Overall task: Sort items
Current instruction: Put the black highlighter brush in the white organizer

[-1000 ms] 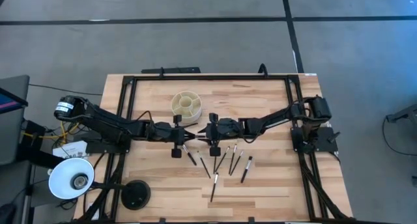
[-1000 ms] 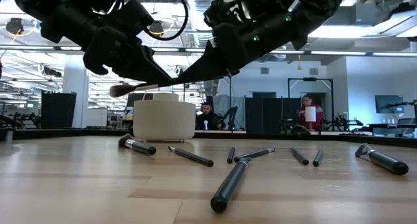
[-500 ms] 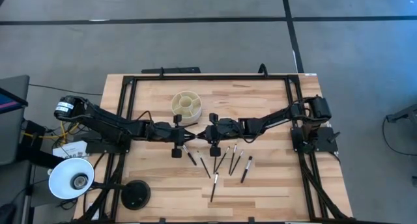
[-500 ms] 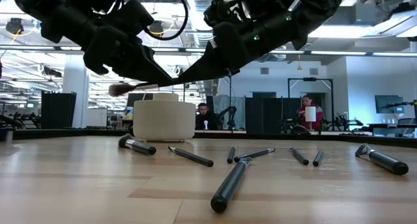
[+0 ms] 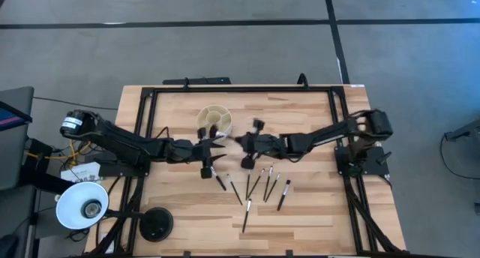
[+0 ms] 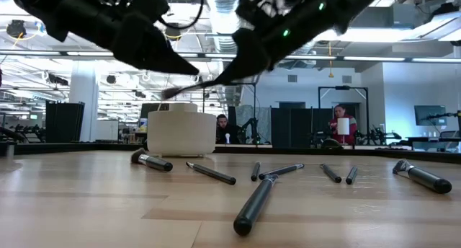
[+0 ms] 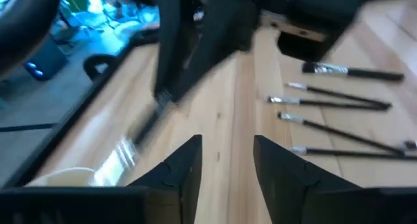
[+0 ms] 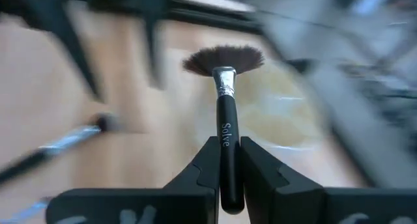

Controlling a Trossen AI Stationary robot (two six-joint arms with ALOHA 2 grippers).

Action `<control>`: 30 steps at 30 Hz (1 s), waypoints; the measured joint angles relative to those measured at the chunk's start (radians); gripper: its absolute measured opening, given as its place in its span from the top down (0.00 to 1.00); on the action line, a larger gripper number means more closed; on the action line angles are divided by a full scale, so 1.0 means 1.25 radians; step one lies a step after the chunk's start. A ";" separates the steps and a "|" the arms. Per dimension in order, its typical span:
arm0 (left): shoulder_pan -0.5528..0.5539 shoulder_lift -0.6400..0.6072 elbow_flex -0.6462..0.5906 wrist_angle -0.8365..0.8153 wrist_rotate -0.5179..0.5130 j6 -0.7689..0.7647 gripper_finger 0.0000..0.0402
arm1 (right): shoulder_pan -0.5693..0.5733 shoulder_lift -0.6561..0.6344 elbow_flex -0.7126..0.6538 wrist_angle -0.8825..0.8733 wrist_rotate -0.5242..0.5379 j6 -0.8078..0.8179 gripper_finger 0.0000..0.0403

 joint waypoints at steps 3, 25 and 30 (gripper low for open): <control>-0.011 -0.045 0.000 0.002 -0.007 -0.001 0.67 | 0.019 -0.081 0.000 -0.033 0.121 -0.032 0.93; -0.012 -0.164 0.000 0.228 0.060 0.009 0.71 | -0.019 -0.083 -0.271 0.892 -0.297 -0.054 0.93; -0.004 -0.164 0.000 0.236 0.058 0.009 0.72 | -0.013 0.034 -0.222 0.989 -0.297 -0.053 0.92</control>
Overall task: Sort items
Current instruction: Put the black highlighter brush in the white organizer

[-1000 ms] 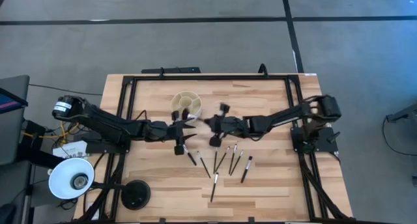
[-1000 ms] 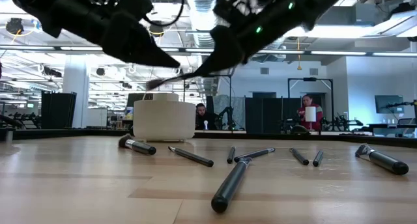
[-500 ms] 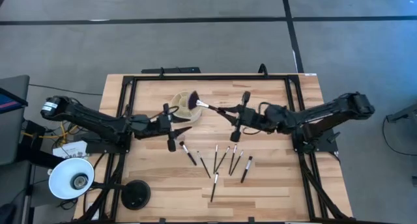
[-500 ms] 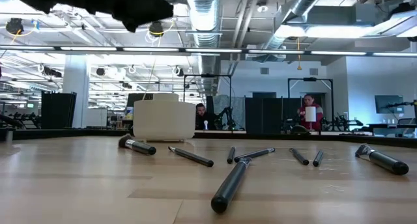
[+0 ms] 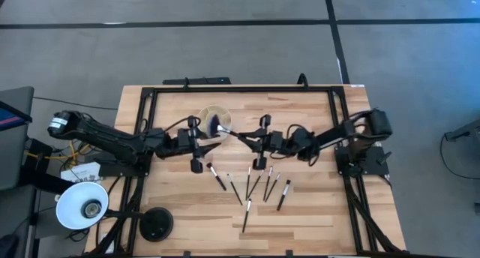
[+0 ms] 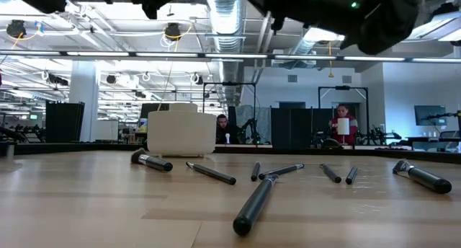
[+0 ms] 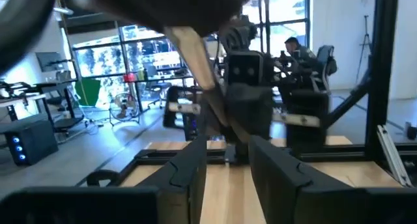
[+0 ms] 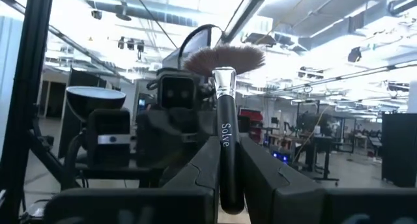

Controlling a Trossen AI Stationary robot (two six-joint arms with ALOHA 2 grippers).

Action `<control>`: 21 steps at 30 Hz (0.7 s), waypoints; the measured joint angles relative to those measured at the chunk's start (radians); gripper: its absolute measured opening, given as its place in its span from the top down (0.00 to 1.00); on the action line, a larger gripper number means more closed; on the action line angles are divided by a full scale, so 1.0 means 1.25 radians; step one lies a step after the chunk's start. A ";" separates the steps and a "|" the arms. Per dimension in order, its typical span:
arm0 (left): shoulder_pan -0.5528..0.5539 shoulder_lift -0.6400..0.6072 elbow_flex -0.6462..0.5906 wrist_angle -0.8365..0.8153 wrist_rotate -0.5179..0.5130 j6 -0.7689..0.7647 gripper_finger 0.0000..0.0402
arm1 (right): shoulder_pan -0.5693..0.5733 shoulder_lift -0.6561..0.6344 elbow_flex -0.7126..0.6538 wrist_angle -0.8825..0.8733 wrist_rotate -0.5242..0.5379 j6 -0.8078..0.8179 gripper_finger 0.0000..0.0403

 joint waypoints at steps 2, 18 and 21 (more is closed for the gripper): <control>0.006 0.000 0.000 0.000 0.000 0.000 0.72 | 0.001 0.039 0.026 0.007 -0.001 0.000 0.92; 0.006 -0.002 0.000 0.042 0.002 0.029 0.69 | 0.001 0.125 0.121 -0.012 -0.001 0.007 0.93; 0.006 -0.002 0.000 0.058 0.005 0.034 0.68 | 0.001 0.125 0.121 -0.021 -0.001 0.006 0.91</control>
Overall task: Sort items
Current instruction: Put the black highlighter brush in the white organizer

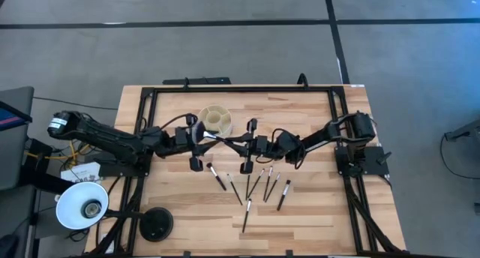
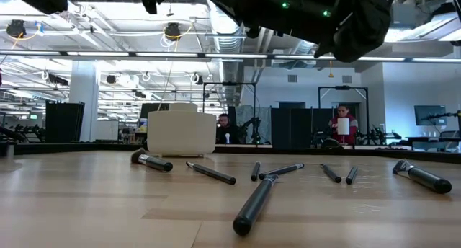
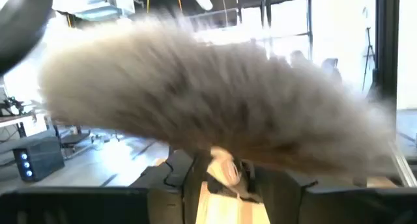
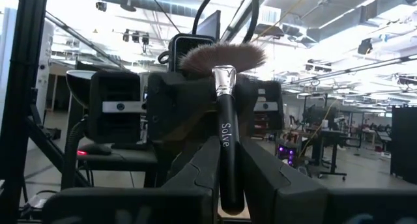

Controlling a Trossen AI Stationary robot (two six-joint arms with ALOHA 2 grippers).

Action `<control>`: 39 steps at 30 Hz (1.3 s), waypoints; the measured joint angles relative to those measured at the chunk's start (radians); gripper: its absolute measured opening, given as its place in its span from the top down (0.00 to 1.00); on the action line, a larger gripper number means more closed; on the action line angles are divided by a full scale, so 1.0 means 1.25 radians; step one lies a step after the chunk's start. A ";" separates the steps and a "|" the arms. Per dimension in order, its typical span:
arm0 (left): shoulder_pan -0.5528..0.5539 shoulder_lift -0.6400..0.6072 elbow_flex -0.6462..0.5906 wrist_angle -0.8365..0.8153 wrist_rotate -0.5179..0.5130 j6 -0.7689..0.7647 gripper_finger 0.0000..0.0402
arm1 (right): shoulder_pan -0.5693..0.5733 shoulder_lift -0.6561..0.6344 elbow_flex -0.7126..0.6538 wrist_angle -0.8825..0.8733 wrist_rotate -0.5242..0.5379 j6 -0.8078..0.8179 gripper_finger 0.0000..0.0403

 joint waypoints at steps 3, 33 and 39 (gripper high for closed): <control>0.000 0.000 0.000 0.005 0.001 0.001 0.69 | 0.000 0.000 0.000 -0.001 0.000 0.000 0.91; 0.000 -0.001 0.000 -0.051 -0.183 -0.029 0.85 | 0.028 -0.080 -0.004 -0.351 0.177 -0.061 0.49; 0.000 -0.001 0.000 -0.163 -0.340 -0.044 0.87 | 0.051 -0.201 -0.004 -0.633 0.261 -0.004 0.44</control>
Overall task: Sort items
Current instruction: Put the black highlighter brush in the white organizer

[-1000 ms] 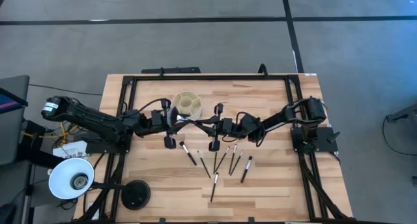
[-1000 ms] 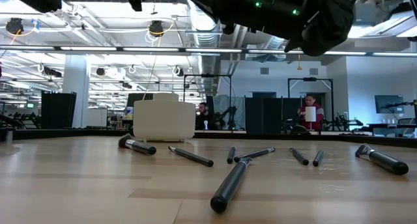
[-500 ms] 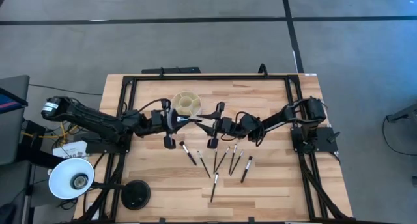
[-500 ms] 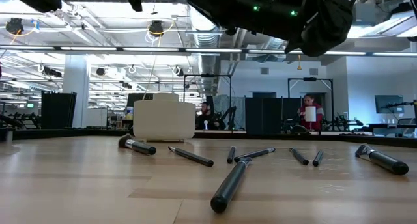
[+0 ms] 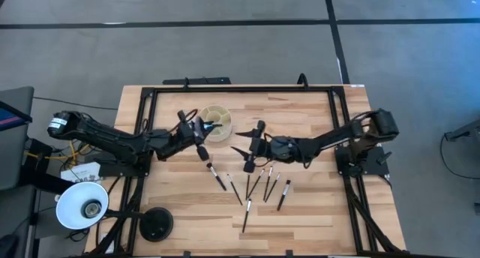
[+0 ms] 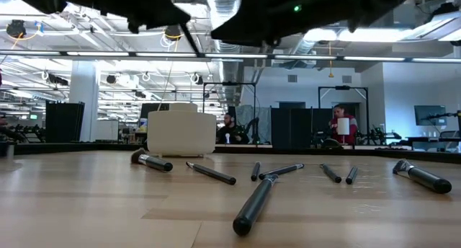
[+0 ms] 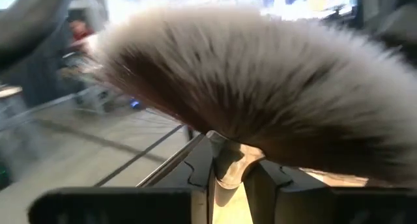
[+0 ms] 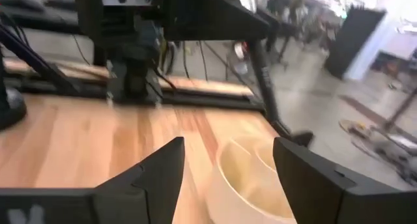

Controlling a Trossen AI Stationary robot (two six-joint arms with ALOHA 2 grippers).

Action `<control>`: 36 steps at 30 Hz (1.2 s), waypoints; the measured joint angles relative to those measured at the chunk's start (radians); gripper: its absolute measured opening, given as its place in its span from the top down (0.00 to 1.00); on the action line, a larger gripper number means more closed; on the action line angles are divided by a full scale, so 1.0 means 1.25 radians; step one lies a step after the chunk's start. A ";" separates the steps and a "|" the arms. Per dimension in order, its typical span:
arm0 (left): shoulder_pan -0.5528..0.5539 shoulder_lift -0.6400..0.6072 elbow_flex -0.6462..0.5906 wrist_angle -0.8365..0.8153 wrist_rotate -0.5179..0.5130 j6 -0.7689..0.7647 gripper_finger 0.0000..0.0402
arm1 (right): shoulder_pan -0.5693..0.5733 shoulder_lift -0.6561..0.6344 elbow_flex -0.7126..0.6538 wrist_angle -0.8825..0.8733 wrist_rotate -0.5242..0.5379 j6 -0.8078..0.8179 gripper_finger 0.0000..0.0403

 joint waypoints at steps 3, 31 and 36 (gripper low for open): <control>0.000 0.000 0.000 -0.009 -0.036 -0.006 0.87 | 0.002 -0.063 0.000 -0.117 0.003 0.058 0.44; 0.123 0.000 0.000 -0.287 -0.090 -0.234 0.84 | 0.008 -0.129 0.001 -0.402 -0.007 0.250 0.52; 0.144 0.000 0.000 -0.305 -0.112 -0.234 0.87 | 0.012 -0.129 0.001 -0.411 -0.007 0.250 0.52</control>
